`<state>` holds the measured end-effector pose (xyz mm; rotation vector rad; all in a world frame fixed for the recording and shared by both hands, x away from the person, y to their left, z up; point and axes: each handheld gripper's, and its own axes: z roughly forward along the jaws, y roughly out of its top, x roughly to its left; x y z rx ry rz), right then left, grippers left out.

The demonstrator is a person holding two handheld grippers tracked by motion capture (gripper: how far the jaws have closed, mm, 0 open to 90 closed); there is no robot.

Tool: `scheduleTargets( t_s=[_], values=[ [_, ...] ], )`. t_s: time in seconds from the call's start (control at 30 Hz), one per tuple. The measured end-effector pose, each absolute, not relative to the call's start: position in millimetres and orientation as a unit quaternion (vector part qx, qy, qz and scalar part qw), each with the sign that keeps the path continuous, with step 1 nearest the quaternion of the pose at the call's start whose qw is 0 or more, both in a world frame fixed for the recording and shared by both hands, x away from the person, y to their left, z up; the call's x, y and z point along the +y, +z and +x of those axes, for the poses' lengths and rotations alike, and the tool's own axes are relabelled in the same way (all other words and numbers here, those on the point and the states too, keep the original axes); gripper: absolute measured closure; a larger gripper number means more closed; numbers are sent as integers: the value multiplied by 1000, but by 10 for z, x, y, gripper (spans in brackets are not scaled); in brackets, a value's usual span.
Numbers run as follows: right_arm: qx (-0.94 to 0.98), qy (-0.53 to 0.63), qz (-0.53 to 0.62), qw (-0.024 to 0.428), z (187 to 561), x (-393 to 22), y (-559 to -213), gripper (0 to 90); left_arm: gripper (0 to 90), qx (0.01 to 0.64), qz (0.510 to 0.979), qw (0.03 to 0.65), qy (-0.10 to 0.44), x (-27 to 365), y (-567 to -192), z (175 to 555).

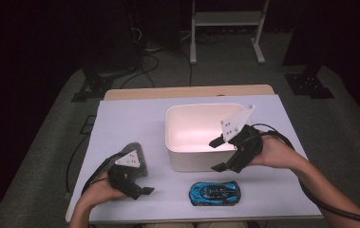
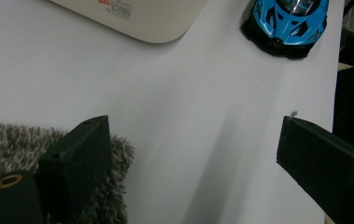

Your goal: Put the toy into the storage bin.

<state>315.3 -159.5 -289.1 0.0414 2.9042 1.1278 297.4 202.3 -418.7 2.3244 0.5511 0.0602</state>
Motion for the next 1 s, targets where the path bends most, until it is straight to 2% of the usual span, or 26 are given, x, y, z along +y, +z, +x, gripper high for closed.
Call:
scheduleTargets(
  t_s=[0.07,0.4,0.63,1.0],
  values=[
    [931,365,19,12,3078,-1618,-2941,216,98,215,905,367,25,2024,-4184,2972],
    [937,348,32,6,2834,-1650,-3367,189,97,214,906,364,23,2013,-4190,2970],
    [941,335,40,-6,2775,-1593,-3684,186,97,213,907,363,23,2024,-4183,2967],
    [949,312,52,0,2750,-1534,-4047,178,96,214,906,365,22,2027,-4186,2967]
  ],
)
